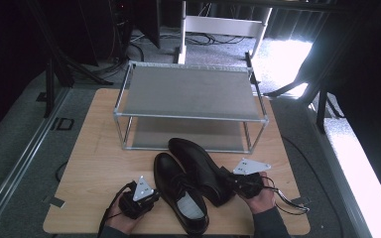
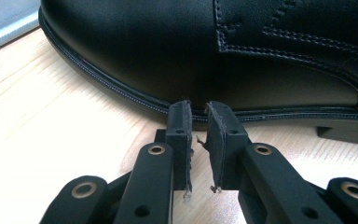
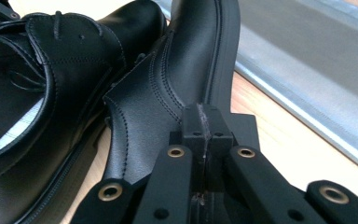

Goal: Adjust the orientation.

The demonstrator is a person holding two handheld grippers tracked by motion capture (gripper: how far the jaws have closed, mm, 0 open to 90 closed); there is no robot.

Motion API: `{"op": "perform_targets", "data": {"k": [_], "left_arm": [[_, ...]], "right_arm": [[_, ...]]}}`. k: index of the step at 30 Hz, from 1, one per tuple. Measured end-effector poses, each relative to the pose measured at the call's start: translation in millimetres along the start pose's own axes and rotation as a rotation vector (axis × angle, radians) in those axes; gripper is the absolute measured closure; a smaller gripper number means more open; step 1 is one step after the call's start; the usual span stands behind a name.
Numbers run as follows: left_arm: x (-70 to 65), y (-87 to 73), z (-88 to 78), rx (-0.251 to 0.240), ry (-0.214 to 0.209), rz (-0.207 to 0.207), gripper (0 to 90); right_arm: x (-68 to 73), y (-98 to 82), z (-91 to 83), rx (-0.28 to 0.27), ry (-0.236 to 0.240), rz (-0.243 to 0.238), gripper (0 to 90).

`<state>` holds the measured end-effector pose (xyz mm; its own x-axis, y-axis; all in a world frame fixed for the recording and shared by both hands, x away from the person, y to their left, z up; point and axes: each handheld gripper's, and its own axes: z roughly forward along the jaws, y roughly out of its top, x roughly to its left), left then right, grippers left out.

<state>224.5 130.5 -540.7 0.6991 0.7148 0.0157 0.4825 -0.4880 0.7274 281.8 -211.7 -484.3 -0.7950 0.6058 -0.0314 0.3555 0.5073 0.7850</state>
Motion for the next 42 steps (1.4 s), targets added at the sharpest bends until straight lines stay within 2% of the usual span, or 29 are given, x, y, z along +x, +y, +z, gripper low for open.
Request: {"op": "perform_targets", "data": {"k": [5,7,12,16,19,20,22,29,32,34,38,42], "left_arm": [[-0.4,0.2,0.7,0.003,0.001,0.000,79.4],[-0.6,0.1,0.5,0.002,0.003,0.001,79.4],[0.2,-0.2,-0.1,-0.005,0.007,-0.005,79.4],[1.3,-0.2,-0.3,-0.009,-0.002,-0.015,79.4],[1.5,0.3,-1.0,-0.020,-0.019,-0.024,79.4],[1.5,0.3,-1.0,-0.020,-0.019,-0.024,79.4],[0.4,0.1,-1.2,-0.029,-0.038,-0.036,79.4],[-10.0,-3.1,-0.8,-0.032,-0.119,-0.032,79.6],[-15.1,-2.1,3.1,-0.025,-0.134,-0.022,79.7],[-13.9,-3.0,2.8,-0.027,-0.143,-0.040,79.7],[-15.3,-3.3,3.0,-0.025,-0.142,-0.037,79.1],[-16.5,-4.7,3.4,-0.021,-0.148,-0.037,78.8]], "right_arm": [[0.4,-0.2,0.3,0.005,-0.001,-0.004,90.0],[-2.3,0.7,0.0,0.004,-0.022,0.002,90.0],[-7.0,-0.1,-0.8,-0.008,-0.034,0.024,90.0],[-21.5,0.7,-2.3,-0.007,-0.101,0.061,90.0],[-35.6,0.3,-1.2,0.002,-0.114,0.089,90.0],[-35.6,0.3,-1.2,0.002,-0.114,0.089,90.0],[-47.9,-0.8,2.0,0.022,-0.143,0.112,90.0],[-81.2,-10.5,12.5,0.049,-0.120,0.214,90.0],[-88.5,-12.5,16.3,0.082,-0.134,0.240,90.0],[-93.0,-13.2,17.6,0.101,-0.137,0.251,90.0],[-97.8,-15.4,16.8,0.131,-0.158,0.256,90.0],[-94.8,-13.7,5.4,0.105,-0.182,0.246,89.9]]}}
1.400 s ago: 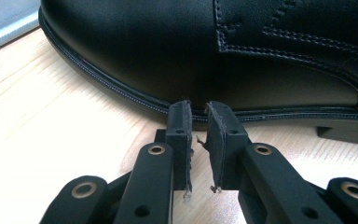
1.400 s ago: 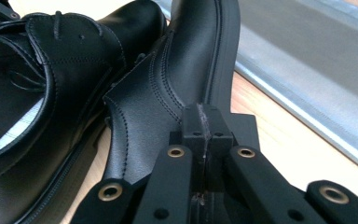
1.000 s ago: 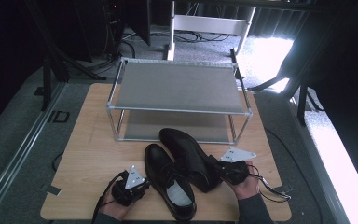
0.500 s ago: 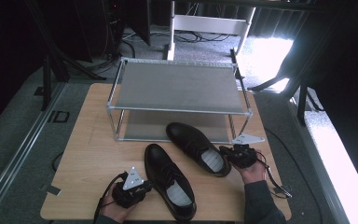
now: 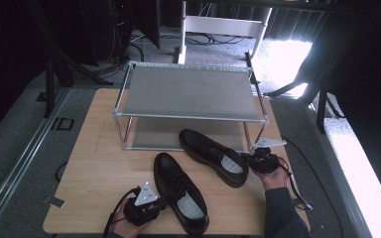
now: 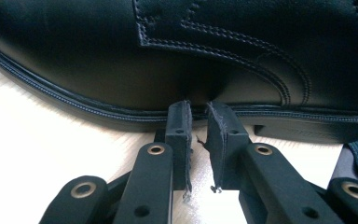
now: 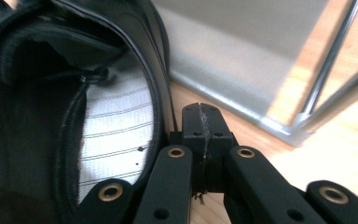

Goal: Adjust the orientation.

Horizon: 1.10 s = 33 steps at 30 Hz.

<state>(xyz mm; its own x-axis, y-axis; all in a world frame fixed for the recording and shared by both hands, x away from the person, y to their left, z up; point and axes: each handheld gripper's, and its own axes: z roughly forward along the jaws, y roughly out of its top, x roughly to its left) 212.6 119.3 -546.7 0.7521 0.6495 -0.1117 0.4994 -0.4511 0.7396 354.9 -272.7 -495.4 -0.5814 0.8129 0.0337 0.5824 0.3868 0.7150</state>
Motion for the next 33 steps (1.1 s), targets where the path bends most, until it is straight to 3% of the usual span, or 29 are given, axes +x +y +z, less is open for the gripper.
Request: {"op": "perform_targets", "data": {"k": [8,10,12,17,26,27,33], "left_arm": [[-2.6,-2.6,0.9,0.011,-0.007,0.004,77.7],[-3.6,-3.8,0.3,0.015,-0.007,0.002,77.5],[-4.9,-3.9,-0.1,0.014,-0.006,0.008,77.4],[-5.9,-3.1,0.2,0.005,-0.006,0.015,77.2],[-6.6,-1.6,7.0,-0.012,-0.017,-0.004,76.9],[-7.0,-0.6,8.3,-0.013,-0.015,-0.002,76.9],[-7.9,7.0,17.5,-0.017,-0.021,0.012,76.9]], "right_arm": [[14.5,12.1,-25.0,-0.080,0.001,-0.047,89.4],[17.2,14.8,-27.6,-0.091,0.017,-0.057,83.4],[19.7,15.8,-25.9,-0.078,0.035,-0.073,76.3],[20.8,13.9,-12.6,-0.033,0.029,-0.084,71.0],[19.6,10.6,3.4,0.017,0.006,-0.080,78.8],[19.6,10.7,3.0,0.014,-0.002,-0.079,82.6],[22.8,13.4,-1.0,0.019,0.021,-0.103,84.3]]}}
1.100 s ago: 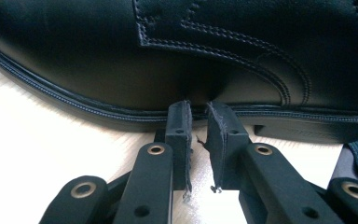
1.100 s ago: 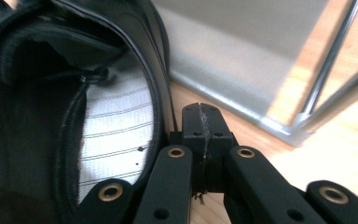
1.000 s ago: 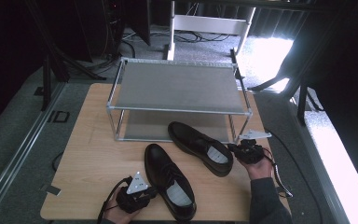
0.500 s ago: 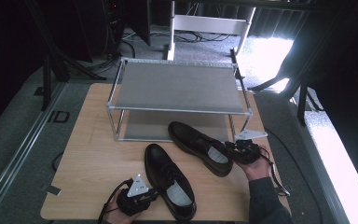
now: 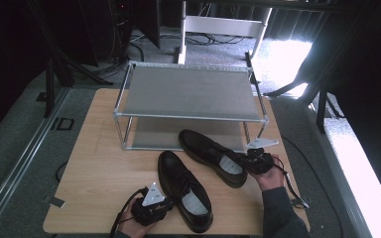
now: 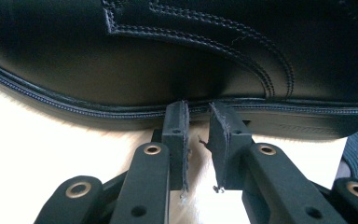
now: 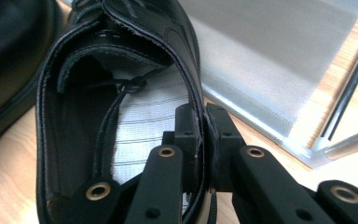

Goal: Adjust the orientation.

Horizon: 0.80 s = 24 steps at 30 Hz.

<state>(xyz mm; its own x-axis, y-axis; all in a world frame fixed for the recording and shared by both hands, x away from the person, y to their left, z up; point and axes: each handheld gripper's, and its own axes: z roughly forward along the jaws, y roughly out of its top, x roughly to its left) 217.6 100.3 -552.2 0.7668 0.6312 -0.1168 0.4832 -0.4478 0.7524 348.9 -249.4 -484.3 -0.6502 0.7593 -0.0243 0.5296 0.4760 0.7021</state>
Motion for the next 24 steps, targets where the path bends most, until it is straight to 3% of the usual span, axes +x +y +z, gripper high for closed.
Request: {"op": "perform_targets", "data": {"k": [10,24], "left_arm": [[-0.8,4.3,7.4,-0.010,-0.013,-0.005,76.9],[-10.7,19.8,28.8,-0.016,-0.072,0.026,76.8]], "right_arm": [[8.0,-11.2,-13.3,0.017,0.081,0.002,84.5],[25.3,-14.9,-19.3,0.025,0.058,0.019,84.5]]}}
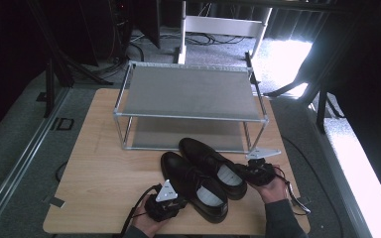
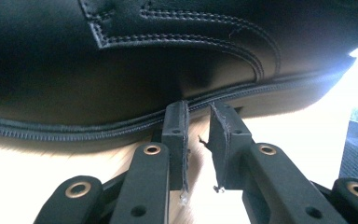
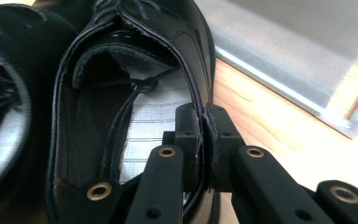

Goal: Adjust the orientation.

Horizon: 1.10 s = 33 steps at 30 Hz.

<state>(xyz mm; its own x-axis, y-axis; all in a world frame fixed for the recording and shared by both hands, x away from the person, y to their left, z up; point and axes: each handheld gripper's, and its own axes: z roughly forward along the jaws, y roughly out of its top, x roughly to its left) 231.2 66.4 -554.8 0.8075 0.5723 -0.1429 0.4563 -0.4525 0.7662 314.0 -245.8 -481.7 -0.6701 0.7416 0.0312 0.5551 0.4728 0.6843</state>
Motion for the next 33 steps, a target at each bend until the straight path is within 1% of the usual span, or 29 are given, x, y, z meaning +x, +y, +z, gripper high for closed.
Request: {"op": "perform_targets", "data": {"k": [3,6,8,11,12,13,14,16,17,18,19,20,21,23,24,25,26,28,31,33], "left_arm": [[-0.9,1.2,2.8,0.003,-0.002,-0.001,76.9],[0.4,2.1,3.3,0.002,-0.007,-0.015,78.3],[-1.0,4.1,5.8,0.004,-0.005,-0.012,78.5],[-3.6,10.6,13.9,0.008,-0.014,0.004,78.5],[-3.6,10.6,13.9,0.008,-0.014,0.004,78.5],[-7.2,17.4,22.2,0.014,-0.020,0.027,78.5],[-8.2,19.4,24.7,0.016,-0.024,0.032,78.5],[-10.5,24.1,30.6,0.018,-0.029,0.046,78.5],[-11.3,26.3,33.3,0.019,-0.032,0.048,78.5],[-11.3,26.3,33.3,0.019,-0.032,0.048,78.5],[-12.9,30.7,38.7,0.021,-0.034,0.056,78.5],[-13.3,32.3,40.4,0.023,-0.033,0.061,78.5],[-13.7,33.6,41.7,0.025,-0.031,0.062,78.4],[-13.5,34.6,42.0,0.030,-0.035,0.063,76.6],[-13.0,35.1,41.6,0.035,-0.050,0.065,76.6],[-12.9,35.0,41.3,0.038,-0.056,0.070,72.3],[-13.2,34.8,40.9,0.042,-0.055,0.073,70.2],[-11.7,34.0,38.1,0.053,-0.046,0.079,67.8],[-6.8,31.6,30.3,0.043,-0.034,0.063,66.6],[-1.5,28.7,23.0,0.034,-0.013,0.050,66.1]], "right_arm": [[5.0,0.5,0.8,0.007,-0.003,-0.009,84.4],[6.2,-0.2,0.4,0.007,-0.004,-0.006,84.4],[5.5,-0.7,-0.4,0.007,-0.009,-0.004,84.4],[1.8,-3.3,-4.8,0.009,-0.033,0.005,84.4],[1.8,-3.3,-4.8,0.009,-0.033,0.005,84.4],[-0.6,-5.1,-7.0,0.007,-0.040,0.014,84.4],[-8.7,-11.6,-13.0,-0.001,-0.053,0.039,84.3],[-14.5,-16.5,-16.9,-0.007,-0.059,0.058,84.2],[-17.8,-18.8,-18.8,-0.010,-0.061,0.069,84.2],[-17.8,-18.8,-18.8,-0.010,-0.061,0.069,84.2],[-20.5,-20.7,-20.5,-0.012,-0.065,0.079,84.2],[-24.9,-23.5,-23.2,-0.017,-0.078,0.090,84.1],[-26.3,-24.2,-24.2,-0.017,-0.085,0.095,84.0],[-27.6,-24.8,-24.8,-0.017,-0.089,0.097,83.9],[-28.4,-25.4,-25.2,-0.014,-0.090,0.098,83.8],[-28.7,-26.1,-25.1,-0.014,-0.092,0.099,83.4],[-28.9,-26.1,-25.0,-0.013,-0.094,0.100,83.2],[-29.4,-25.9,-25.1,-0.013,-0.090,0.105,82.2],[-29.5,-26.0,-25.7,-0.012,-0.093,0.108,81.3],[-30.0,-26.6,-26.2,-0.014,-0.096,0.110,80.5]]}}
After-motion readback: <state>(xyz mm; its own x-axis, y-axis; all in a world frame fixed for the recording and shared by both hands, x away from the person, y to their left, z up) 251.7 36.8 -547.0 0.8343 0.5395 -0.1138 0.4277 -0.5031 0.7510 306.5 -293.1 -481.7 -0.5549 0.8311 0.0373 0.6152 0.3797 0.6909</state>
